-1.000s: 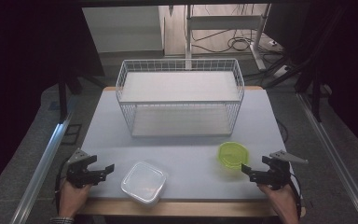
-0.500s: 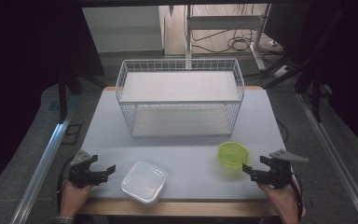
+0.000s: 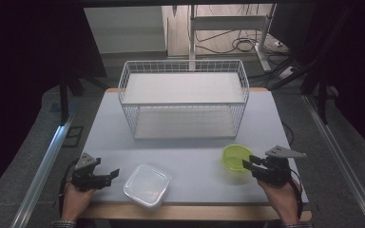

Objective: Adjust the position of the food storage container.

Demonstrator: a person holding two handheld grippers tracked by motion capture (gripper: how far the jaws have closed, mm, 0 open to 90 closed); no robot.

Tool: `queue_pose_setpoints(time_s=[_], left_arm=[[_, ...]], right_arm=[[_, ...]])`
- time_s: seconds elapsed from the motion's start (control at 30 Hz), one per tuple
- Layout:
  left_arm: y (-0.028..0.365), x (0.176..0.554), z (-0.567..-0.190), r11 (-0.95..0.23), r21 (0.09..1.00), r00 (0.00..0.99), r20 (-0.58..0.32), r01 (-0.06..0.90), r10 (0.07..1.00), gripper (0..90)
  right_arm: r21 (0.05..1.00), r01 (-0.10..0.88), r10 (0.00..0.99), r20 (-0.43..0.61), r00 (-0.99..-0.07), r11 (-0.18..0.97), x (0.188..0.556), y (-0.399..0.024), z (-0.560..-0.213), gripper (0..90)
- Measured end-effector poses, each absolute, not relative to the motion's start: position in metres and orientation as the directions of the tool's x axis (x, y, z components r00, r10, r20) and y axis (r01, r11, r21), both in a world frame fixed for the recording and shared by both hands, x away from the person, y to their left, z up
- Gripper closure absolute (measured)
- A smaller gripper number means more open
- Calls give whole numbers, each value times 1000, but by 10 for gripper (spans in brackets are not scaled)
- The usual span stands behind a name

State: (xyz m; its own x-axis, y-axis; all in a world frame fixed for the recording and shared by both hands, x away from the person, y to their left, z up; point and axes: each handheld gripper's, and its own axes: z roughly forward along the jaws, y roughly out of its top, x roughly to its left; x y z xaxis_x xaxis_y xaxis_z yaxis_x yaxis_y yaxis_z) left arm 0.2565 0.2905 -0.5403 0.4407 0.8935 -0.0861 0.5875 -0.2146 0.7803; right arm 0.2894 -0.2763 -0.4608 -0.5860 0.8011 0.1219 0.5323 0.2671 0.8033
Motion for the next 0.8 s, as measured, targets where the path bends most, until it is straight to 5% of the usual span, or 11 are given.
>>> queue_pose_setpoints(time_s=[0.2, 0.57, 0.8], left_arm=[[291, 256, -539, -198, 786, 424, -88, 585, 901, 82], [290, 257, -540, -207, 778, 428, -87, 593, 899, 81], [289, 257, -540, -214, 773, 434, -88, 598, 896, 82]], right_arm=[[772, 509, 738, 77, -670, 381, 300, -242, -460, 891], [719, 490, 680, 34, -733, 493, 329, -186, -467, 895], [706, 513, 702, 32, -712, 488, 332, -194, -469, 895]])
